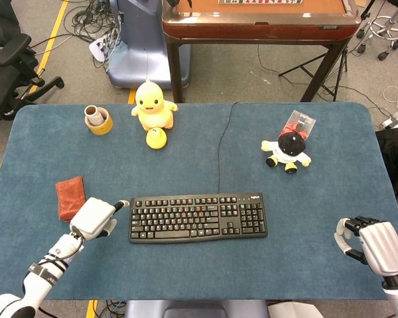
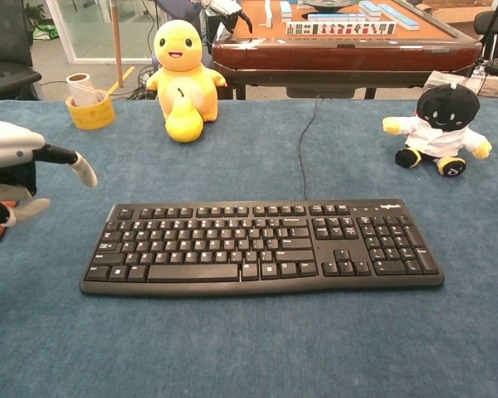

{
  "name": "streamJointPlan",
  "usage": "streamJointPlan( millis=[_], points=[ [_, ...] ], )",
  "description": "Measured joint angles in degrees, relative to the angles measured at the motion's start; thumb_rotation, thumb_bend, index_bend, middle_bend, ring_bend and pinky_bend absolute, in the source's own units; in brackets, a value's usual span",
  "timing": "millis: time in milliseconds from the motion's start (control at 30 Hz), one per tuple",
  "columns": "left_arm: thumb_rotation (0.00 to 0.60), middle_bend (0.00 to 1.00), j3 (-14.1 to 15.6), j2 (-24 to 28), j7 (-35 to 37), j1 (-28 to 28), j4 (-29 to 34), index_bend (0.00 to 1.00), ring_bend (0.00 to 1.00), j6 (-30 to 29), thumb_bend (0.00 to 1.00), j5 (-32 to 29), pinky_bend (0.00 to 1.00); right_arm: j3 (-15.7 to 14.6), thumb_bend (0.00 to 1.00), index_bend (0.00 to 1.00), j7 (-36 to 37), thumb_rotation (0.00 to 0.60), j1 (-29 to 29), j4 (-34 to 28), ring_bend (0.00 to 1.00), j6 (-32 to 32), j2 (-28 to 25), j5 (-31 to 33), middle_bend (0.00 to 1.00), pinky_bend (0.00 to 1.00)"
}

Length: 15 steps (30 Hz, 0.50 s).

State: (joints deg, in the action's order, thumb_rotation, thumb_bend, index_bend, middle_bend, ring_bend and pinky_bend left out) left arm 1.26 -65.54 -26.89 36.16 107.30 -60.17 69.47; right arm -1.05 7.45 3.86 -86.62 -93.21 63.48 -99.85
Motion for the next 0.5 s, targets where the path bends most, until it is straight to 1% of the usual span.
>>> streamJointPlan(
  millis=[67, 100, 133, 200, 267, 300, 367, 500],
  points=[
    [0.6, 0.88, 0.17, 0.67, 0.09, -1.36, 0.79, 0.25, 0.8, -2.16, 0.48, 0.33, 0.98, 0.03, 0.42, 0.28, -0.07, 0.6, 0.03, 0.01, 0.64, 0.06, 0.05, 0.04, 0.68, 0.78],
    [0.6, 0.81, 0.35, 0.92, 0.15, -2.17, 1.1, 0.25, 0.75, -3.23, 0.48, 0.53, 0.95, 0.04, 0.42, 0.28, -0.12, 0.6, 0.04, 0.01, 0.64, 0.07, 0.07, 0.06, 0.68, 0.78],
    [0.6, 0.75, 0.64, 1.25, 0.31, -3.41, 1.5, 0.25, 0.7, -4.75, 0.48, 0.75, 0.9, 0.06, 0.42, 0.28, -0.22, 0.6, 0.04, -0.01, 0.64, 0.1, 0.11, 0.09, 0.68, 0.78],
    [0.6, 0.59, 1.2, 1.64, 0.6, -5.47, 2.06, 0.26, 0.56, -7.15, 0.48, 1.11, 0.76, 0.08, 0.42, 0.28, -0.51, 0.6, 0.05, -0.06, 0.64, 0.14, 0.21, 0.08, 0.68, 0.78],
    [0.6, 0.52, 1.88, 1.92, 1.13, -7.85, 2.52, 0.28, 0.48, -9.98, 0.48, 1.85, 0.67, 0.05, 0.42, 0.28, -0.97, 0.6, 0.08, -0.12, 0.64, 0.22, 0.37, -0.02, 0.67, 0.78],
    [0.6, 0.5, 2.13, 1.96, 1.54, -8.87, 2.61, 0.29, 0.46, -11.19, 0.48, 2.31, 0.64, 0.03, 0.42, 0.28, -1.2, 0.6, 0.09, -0.14, 0.64, 0.26, 0.45, -0.07, 0.67, 0.78],
    [0.6, 0.48, 2.66, 1.98, 3.04, -11.32, 2.59, 0.32, 0.44, -14.06, 0.48, 3.86, 0.61, -0.02, 0.42, 0.28, -1.67, 0.6, 0.11, -0.21, 0.64, 0.39, 0.64, -0.17, 0.66, 0.78],
    [0.6, 0.48, 3.59, 1.83, 6.57, -15.72, 1.5, 0.37, 0.44, -19.47, 0.48, 8.04, 0.61, 0.03, 0.42, 0.28, -2.14, 0.6, 0.28, -0.15, 0.59, 0.65, 0.94, -0.2, 0.61, 0.78]
  ],
)
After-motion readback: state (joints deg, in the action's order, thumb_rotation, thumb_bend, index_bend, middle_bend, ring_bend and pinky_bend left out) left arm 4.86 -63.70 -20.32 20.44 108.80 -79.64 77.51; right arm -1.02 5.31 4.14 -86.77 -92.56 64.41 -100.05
